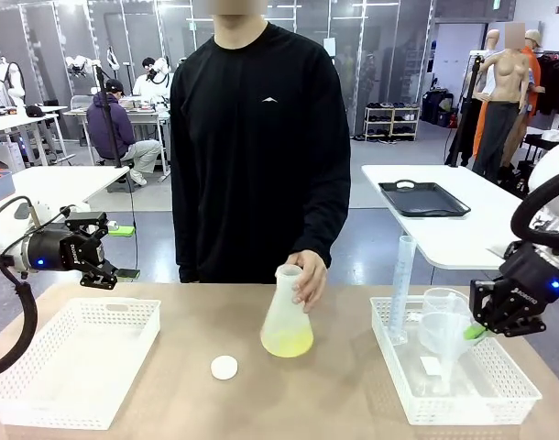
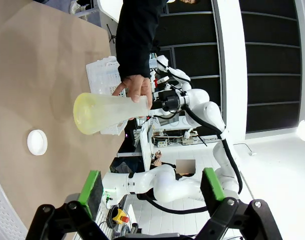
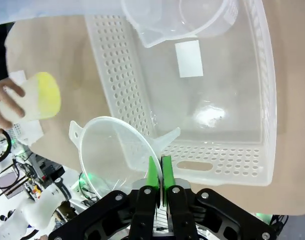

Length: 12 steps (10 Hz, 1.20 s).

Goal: Prepare the solutions needed for the experiment.
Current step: Once the solution is in the Big flask , pick up the Plastic Funnel and place it back into the right Organizing basket.

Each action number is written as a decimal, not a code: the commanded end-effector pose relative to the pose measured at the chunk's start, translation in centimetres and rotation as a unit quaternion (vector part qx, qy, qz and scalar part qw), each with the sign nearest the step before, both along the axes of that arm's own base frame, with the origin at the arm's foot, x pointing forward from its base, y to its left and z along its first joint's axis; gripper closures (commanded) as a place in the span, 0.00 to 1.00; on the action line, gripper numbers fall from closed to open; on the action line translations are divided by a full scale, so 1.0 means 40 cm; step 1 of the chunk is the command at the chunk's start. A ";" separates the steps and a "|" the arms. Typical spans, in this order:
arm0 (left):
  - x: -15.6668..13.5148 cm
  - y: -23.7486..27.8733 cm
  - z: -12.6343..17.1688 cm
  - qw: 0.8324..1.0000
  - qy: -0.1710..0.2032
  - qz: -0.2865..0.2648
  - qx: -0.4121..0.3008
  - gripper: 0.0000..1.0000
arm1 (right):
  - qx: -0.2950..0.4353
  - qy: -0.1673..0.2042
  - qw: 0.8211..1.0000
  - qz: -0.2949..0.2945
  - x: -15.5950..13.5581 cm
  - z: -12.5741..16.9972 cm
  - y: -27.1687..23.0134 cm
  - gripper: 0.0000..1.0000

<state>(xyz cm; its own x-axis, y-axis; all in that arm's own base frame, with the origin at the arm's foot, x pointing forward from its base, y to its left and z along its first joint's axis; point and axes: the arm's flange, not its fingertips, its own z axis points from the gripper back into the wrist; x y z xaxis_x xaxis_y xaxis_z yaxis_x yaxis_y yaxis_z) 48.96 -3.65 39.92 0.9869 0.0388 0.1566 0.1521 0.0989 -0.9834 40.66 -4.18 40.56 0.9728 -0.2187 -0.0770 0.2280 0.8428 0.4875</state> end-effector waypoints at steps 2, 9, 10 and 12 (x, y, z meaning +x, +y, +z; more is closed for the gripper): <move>0.000 -0.002 0.005 1.000 0.004 0.002 0.002 0.00 | -0.037 0.044 0.998 -0.029 0.048 -0.018 0.024 1.00; 0.000 -0.002 0.005 1.000 0.004 0.002 0.002 0.00 | -0.031 0.062 0.997 -0.027 0.106 -0.048 0.051 0.22; 0.000 -0.002 0.005 1.000 0.004 0.002 0.002 0.00 | -0.032 0.041 0.998 -0.020 0.078 -0.033 0.047 0.38; 0.000 -0.002 0.005 1.000 0.004 0.002 0.002 0.00 | -0.032 0.041 0.998 -0.020 0.078 -0.033 0.047 0.38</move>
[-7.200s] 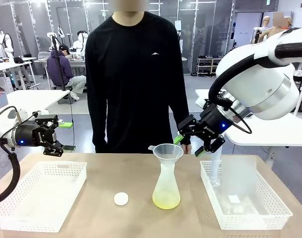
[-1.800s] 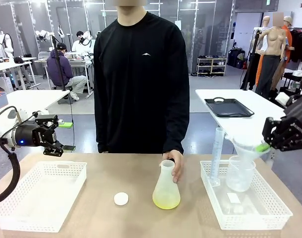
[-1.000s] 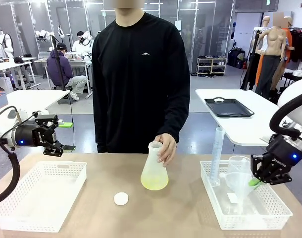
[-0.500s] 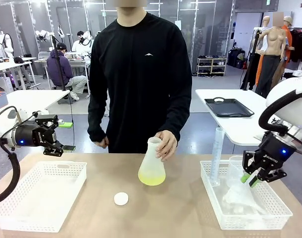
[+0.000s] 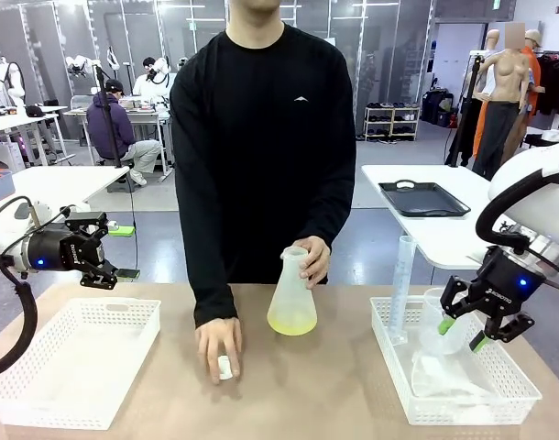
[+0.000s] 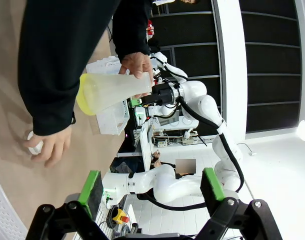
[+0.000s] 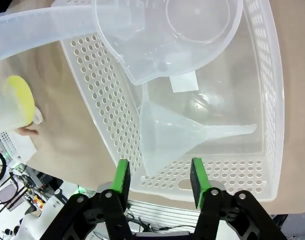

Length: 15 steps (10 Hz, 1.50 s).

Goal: Prepare the solutions needed for the experiment.
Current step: Once the solution is in the Big flask , pick up the Plastic Funnel and place it back into the right Organizing basket, then when the human places the Big flask in the center of the table, pick up the Big flask and place it in the left Organizing basket.

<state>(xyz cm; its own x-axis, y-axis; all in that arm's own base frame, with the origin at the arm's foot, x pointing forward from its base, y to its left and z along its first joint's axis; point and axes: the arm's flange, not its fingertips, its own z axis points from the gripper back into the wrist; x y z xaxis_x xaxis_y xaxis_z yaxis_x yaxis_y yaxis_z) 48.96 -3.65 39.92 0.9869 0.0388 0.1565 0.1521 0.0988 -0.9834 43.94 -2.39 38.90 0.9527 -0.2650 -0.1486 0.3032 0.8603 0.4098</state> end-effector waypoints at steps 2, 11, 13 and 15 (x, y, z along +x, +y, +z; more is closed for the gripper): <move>0.000 -0.002 0.005 1.000 0.004 0.002 0.002 0.00 | -0.001 -0.004 1.000 0.000 -0.004 0.009 0.002 0.38; 0.000 -0.002 0.005 1.000 0.004 0.002 0.002 0.00 | 0.077 -0.116 0.990 0.037 -0.054 0.065 0.067 0.38; 0.000 -0.002 0.005 1.000 0.004 0.002 0.002 0.00 | 0.123 -0.186 0.973 0.055 -0.073 0.094 0.098 0.38; 0.000 -0.002 0.005 1.000 0.004 0.002 0.002 0.00 | 0.216 -0.228 0.947 0.071 -0.064 0.110 0.093 0.38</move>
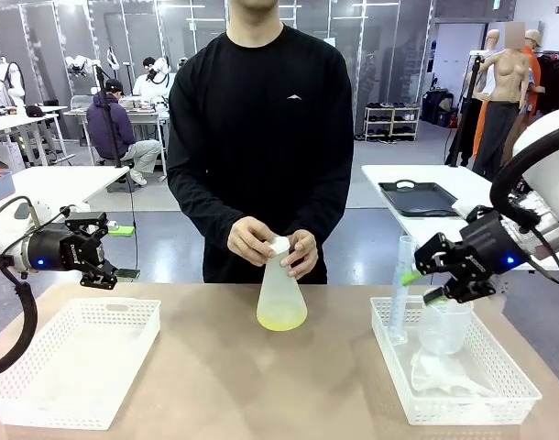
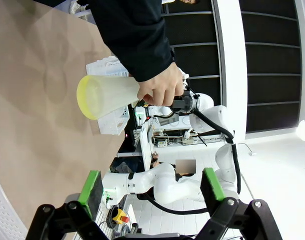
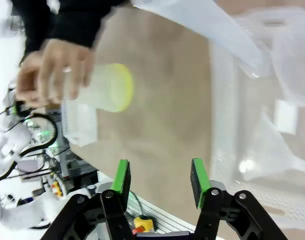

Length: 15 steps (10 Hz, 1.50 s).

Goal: Prepare the solutions needed for the experiment.
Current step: When the human places the Big flask in the center of the table, pick up the Big flask and place it in the left Organizing basket.

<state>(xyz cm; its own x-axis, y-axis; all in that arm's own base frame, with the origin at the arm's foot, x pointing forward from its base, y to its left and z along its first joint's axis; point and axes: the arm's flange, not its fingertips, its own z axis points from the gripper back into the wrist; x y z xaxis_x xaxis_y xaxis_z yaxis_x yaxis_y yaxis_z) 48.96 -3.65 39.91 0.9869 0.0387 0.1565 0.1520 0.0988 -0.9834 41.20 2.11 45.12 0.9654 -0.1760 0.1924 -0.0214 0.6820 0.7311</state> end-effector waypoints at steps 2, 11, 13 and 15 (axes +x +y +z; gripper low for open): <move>0.000 -0.002 0.005 1.000 0.004 0.002 0.002 0.00 | 0.127 0.019 0.988 0.088 0.034 -0.044 -0.052 0.38; 0.000 -0.002 0.005 1.000 0.004 0.002 0.002 0.00 | 0.316 -0.004 0.942 0.115 0.083 -0.153 -0.131 0.38; 0.000 -0.002 0.005 1.000 0.004 0.002 0.002 0.00 | 0.297 -0.009 0.950 0.094 0.064 -0.162 -0.133 0.38; 0.000 -0.002 0.005 1.000 0.004 0.002 0.002 0.00 | 0.294 -0.006 0.951 0.090 0.062 -0.162 -0.134 0.38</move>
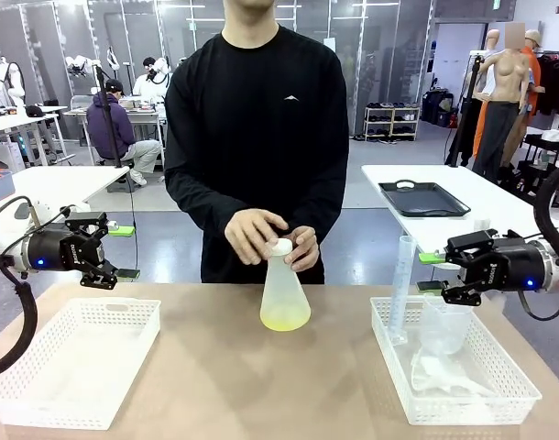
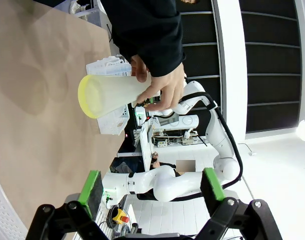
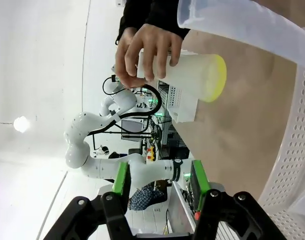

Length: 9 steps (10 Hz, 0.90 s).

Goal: Prepare the solutions needed for the experiment.
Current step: When the human places the Big flask in the center of the table, pick up the Big flask and place it in the left Organizing basket.

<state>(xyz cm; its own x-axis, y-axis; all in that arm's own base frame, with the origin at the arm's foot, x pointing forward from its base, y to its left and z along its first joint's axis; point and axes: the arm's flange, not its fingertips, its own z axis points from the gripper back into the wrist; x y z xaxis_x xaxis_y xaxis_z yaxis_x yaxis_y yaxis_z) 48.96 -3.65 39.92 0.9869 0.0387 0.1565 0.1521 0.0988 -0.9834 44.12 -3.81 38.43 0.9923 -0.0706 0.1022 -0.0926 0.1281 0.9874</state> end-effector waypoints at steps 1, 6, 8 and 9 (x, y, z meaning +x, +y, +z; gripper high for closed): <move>0.000 -0.002 0.005 1.000 0.004 0.002 0.002 0.00 | -0.006 0.006 1.000 -0.014 -0.010 0.006 0.014 0.38; 0.000 -0.002 0.005 1.000 0.004 0.002 0.002 0.00 | 0.000 0.000 1.000 0.000 0.000 0.000 0.000 0.38; 0.000 -0.002 0.005 1.000 0.004 0.002 0.002 0.00 | 0.000 0.000 1.000 0.000 0.000 0.000 0.000 0.38; 0.000 -0.002 0.005 1.000 0.004 0.002 0.002 0.00 | 0.000 0.000 1.000 0.000 0.000 0.000 0.000 0.38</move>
<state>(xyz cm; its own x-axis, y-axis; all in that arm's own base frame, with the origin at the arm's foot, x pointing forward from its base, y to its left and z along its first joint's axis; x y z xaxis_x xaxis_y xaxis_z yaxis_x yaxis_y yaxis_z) 48.96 -3.65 39.92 0.9869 0.0387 0.1565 0.1521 0.0988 -0.9834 44.03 -3.80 38.30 0.9923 -0.0741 0.0990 -0.0886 0.1322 0.9873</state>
